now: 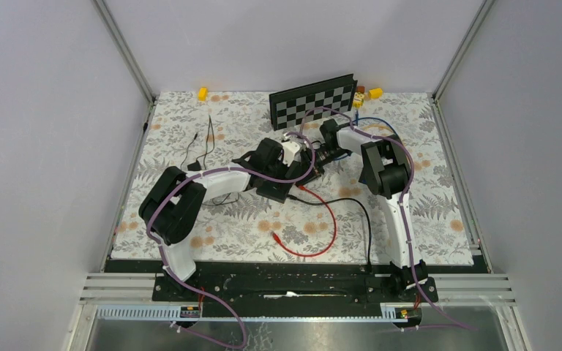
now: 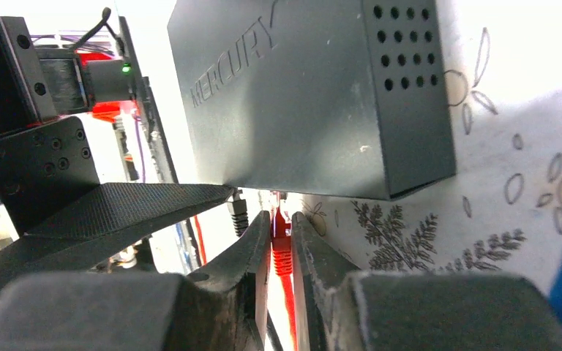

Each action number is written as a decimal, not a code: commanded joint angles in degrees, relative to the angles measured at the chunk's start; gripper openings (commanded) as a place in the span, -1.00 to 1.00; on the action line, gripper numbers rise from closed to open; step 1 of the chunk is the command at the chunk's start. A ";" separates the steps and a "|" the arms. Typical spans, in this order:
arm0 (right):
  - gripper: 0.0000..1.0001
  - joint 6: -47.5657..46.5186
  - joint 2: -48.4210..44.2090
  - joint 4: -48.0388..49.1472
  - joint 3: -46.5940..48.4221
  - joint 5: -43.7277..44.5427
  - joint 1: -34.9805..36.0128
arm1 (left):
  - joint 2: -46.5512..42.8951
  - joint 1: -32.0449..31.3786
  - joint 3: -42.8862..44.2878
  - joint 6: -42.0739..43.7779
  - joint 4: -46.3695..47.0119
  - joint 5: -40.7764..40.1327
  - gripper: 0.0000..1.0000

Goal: Pull the plug from the switch port
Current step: Pull the connector from the switch port, then place the connector at the center of the board.

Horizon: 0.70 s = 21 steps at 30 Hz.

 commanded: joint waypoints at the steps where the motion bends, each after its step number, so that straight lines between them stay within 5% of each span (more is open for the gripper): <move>1: -1.00 -5.87 -1.49 -3.25 2.91 10.83 -0.94 | 0.73 0.54 -1.65 -0.27 -3.55 -2.04 0.88; 12: -1.00 -8.83 -7.47 -7.76 4.57 14.83 -3.42 | 0.54 0.55 -1.28 -0.03 -3.90 -1.75 0.89; 21: -1.00 -14.59 -18.20 -16.64 7.36 26.15 -8.54 | -0.27 0.50 -0.55 0.31 -4.00 -1.81 0.93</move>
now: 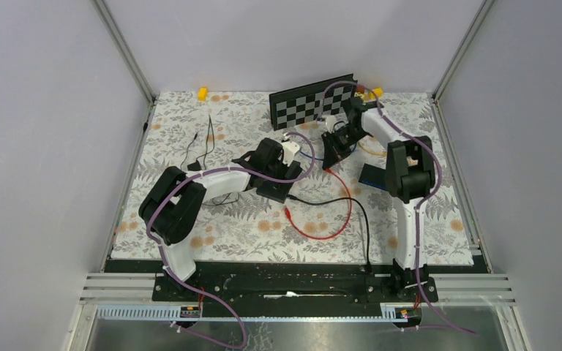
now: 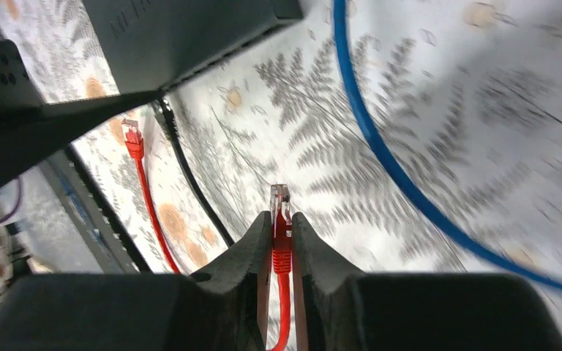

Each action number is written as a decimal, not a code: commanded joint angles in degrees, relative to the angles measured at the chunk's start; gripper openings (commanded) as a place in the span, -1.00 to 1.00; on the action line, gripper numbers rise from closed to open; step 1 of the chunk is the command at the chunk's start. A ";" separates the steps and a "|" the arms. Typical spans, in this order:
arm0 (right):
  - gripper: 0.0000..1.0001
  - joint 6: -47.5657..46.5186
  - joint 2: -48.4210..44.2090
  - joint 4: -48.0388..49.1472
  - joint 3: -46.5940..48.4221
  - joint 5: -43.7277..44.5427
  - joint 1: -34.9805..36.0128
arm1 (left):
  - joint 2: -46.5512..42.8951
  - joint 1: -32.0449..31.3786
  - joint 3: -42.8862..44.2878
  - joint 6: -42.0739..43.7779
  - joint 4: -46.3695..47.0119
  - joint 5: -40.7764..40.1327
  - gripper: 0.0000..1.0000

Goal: Pull the plug from the switch port
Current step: Place the connector at the center of the board.

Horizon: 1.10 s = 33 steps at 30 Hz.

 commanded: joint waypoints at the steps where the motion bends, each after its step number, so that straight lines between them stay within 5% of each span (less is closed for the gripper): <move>1: -1.00 -3.83 -10.47 -6.15 4.57 9.50 -3.37 | -0.38 0.50 -0.50 0.34 -4.03 -1.85 0.94; 9: -1.00 -5.27 -19.19 -6.14 12.07 26.80 -4.97 | -0.74 0.56 -0.30 0.62 -4.06 -2.23 0.95; 20: -1.00 -8.03 -22.42 -5.89 26.63 36.36 -4.88 | -0.71 0.50 -0.11 0.95 -4.23 -2.54 0.96; 33: -1.00 -14.20 -30.09 -1.71 25.74 46.11 -4.77 | -0.25 0.49 0.27 1.13 -4.32 -2.65 0.96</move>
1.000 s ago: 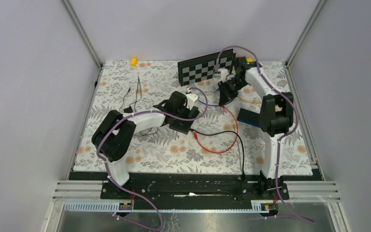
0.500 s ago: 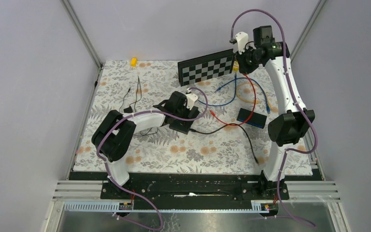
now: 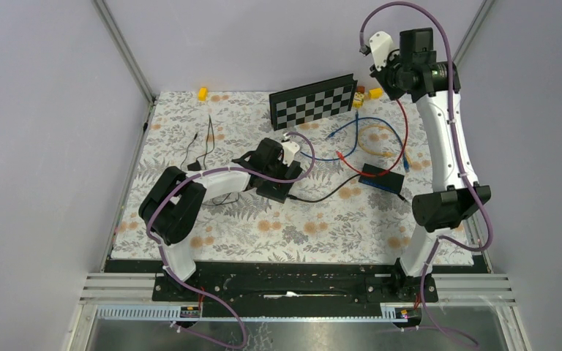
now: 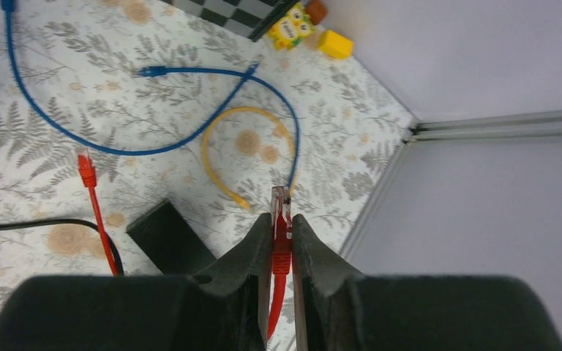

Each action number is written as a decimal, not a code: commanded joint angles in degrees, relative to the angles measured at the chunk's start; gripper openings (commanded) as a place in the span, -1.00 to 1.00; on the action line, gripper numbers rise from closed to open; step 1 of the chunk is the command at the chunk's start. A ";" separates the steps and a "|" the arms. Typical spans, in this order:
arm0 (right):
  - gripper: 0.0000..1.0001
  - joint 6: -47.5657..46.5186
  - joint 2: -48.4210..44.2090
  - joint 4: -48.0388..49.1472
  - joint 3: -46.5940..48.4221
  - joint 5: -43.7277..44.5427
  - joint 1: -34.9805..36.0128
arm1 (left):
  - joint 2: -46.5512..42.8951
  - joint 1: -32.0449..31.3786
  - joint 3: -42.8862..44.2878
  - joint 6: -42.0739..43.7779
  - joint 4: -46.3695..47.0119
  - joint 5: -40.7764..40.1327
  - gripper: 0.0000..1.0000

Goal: Pull the plug from the switch port
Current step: Place the connector at the center of the board.

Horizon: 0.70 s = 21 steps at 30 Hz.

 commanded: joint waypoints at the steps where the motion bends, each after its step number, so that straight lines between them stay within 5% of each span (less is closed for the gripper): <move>1: -1.00 -3.76 -5.82 3.20 0.94 5.57 0.41 | -0.14 0.54 0.33 0.96 -4.31 -2.44 0.96; 21: -1.00 -18.26 -14.49 13.20 -1.75 28.09 0.41 | -0.45 0.63 0.33 1.06 -4.24 -2.37 0.96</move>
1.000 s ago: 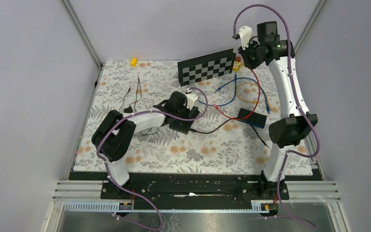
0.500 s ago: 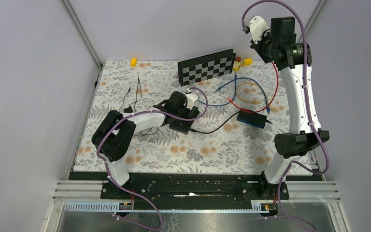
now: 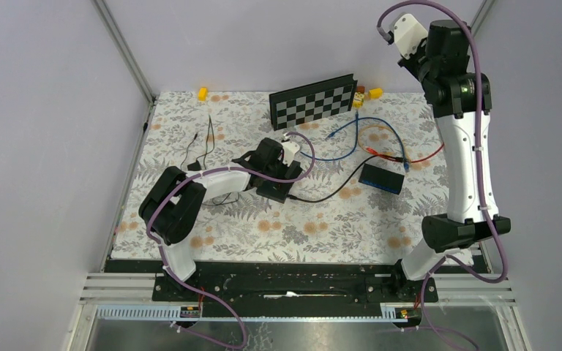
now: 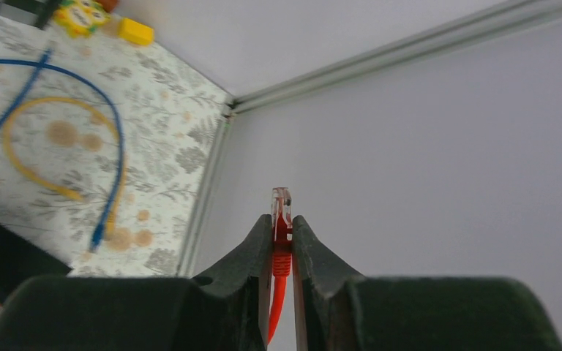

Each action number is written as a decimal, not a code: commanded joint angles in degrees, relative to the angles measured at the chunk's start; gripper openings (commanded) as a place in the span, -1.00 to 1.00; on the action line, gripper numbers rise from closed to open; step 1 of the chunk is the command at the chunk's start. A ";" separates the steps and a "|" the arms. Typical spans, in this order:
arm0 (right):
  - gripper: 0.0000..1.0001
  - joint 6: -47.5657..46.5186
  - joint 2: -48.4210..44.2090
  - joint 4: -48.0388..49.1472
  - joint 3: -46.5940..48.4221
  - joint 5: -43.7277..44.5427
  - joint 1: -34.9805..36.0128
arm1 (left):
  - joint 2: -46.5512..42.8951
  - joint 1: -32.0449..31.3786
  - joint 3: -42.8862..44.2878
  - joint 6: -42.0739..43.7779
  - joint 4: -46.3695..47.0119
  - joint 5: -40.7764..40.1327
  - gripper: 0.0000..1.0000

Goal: Pull the plug from the switch port
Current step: Place the connector at the center of the board.

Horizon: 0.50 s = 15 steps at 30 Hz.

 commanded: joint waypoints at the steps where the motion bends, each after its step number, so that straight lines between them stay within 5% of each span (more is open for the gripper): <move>1: -1.00 -8.43 -4.02 7.63 -2.63 11.05 0.39 | -0.58 0.59 0.14 1.06 -3.80 -2.36 0.96; 10: -1.00 -19.82 -10.00 16.53 -17.50 18.11 0.39 | -1.02 0.59 0.75 1.00 -3.99 -2.37 0.96; 15: -1.00 -16.85 -9.75 17.31 -20.08 15.44 0.39 | -1.04 0.59 0.75 1.04 -3.98 -2.40 0.97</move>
